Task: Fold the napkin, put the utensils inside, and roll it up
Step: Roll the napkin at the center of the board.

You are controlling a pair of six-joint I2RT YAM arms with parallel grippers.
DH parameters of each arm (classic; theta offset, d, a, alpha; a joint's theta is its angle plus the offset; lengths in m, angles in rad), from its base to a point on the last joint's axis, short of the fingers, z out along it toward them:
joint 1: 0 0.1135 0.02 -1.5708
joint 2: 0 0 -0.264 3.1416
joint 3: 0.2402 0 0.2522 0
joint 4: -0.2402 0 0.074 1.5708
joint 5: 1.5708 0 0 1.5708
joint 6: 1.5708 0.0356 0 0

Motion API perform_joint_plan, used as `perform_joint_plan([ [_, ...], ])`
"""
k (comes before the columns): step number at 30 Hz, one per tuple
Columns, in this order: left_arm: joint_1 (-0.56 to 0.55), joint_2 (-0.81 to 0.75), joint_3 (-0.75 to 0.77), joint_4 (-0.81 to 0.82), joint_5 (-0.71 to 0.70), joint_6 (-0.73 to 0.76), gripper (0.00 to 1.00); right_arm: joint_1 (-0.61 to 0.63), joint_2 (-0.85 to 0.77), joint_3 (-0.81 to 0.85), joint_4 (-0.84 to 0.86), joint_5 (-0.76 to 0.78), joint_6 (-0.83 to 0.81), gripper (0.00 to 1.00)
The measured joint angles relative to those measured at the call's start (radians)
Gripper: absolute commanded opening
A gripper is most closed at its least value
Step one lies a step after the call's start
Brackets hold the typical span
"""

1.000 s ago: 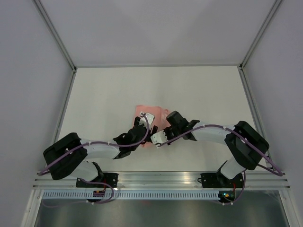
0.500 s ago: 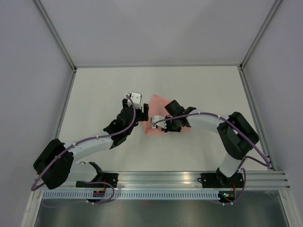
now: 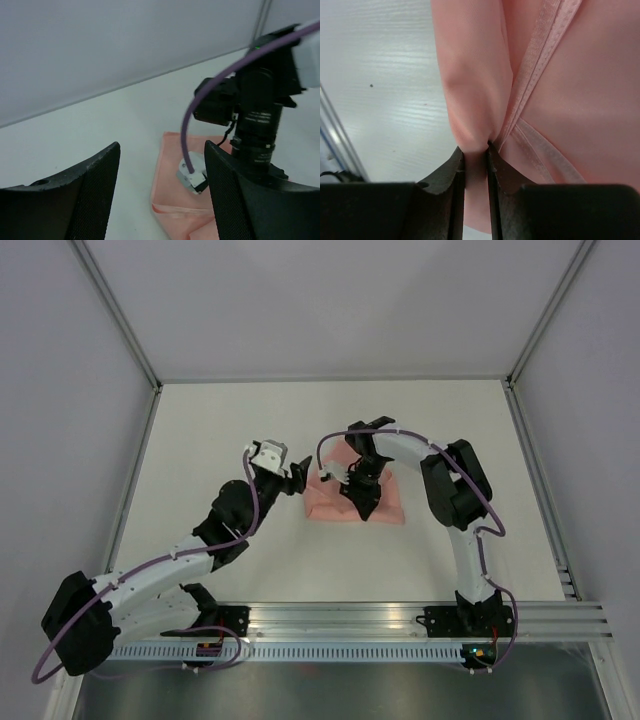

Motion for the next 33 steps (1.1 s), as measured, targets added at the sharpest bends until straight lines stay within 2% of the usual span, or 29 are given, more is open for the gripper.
perform_joint_plan([
  [8,-0.252,0.151,0.021,-0.013,-0.006,0.291,0.76,-0.011,0.189,0.122,-0.351,-0.116,-0.012,0.04],
  [14,-0.379,0.245,0.022,-0.061,-0.031,0.430,0.77,-0.014,0.264,0.154,-0.455,-0.144,-0.014,0.03],
  [18,-0.401,0.283,0.022,-0.077,-0.005,0.463,0.78,-0.020,0.267,0.153,-0.463,-0.146,-0.014,0.03],
  [26,-0.415,0.503,0.038,-0.118,0.115,0.537,0.82,-0.027,0.267,0.137,-0.465,-0.152,-0.013,0.03],
  [33,-0.416,0.628,0.073,-0.102,0.194,0.598,0.81,-0.032,0.267,0.134,-0.463,-0.156,-0.009,0.03],
])
